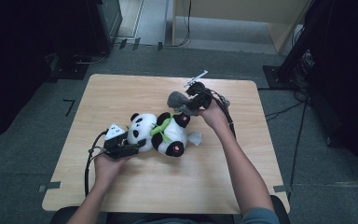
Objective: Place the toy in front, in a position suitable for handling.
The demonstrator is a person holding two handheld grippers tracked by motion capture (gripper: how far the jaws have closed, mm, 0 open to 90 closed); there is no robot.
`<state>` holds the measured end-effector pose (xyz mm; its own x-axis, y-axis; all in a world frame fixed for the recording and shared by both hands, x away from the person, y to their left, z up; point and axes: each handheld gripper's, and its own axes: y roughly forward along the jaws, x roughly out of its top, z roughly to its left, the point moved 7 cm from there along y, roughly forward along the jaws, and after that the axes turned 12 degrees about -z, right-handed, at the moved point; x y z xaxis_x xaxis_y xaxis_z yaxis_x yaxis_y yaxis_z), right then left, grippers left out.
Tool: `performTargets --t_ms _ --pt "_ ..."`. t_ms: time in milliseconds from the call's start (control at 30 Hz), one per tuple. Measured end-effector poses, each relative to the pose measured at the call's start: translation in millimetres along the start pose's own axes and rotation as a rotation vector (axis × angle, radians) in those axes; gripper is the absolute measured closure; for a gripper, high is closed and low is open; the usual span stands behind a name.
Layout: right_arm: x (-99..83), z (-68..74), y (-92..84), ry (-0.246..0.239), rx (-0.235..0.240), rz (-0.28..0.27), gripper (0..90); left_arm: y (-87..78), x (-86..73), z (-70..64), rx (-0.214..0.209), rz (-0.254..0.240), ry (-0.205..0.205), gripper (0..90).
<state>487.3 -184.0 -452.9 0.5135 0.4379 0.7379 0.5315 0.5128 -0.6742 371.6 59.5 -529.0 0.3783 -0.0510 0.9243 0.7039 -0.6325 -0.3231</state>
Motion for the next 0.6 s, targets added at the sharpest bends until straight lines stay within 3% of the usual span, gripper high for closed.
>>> performTargets --t_ms 100,267,400,600 --pt "8.5 -0.6 -13.8 0.014 0.002 -0.09 75.9 -0.2 0.3 -0.1 -0.006 -0.002 0.002 25.5" --pt "25.3 13.9 -39.4 -0.001 0.024 -0.215 75.0 -0.3 0.6 -0.4 -0.004 -0.003 0.003 22.7" --pt "24.5 31.6 -51.3 -0.019 0.063 -0.261 73.9 -0.3 0.9 -0.7 -0.002 -0.003 0.002 21.5" --pt "16.3 62.9 -47.9 -0.05 0.138 -0.298 73.7 0.0 1.4 -0.7 -0.002 -0.006 -0.001 21.7"
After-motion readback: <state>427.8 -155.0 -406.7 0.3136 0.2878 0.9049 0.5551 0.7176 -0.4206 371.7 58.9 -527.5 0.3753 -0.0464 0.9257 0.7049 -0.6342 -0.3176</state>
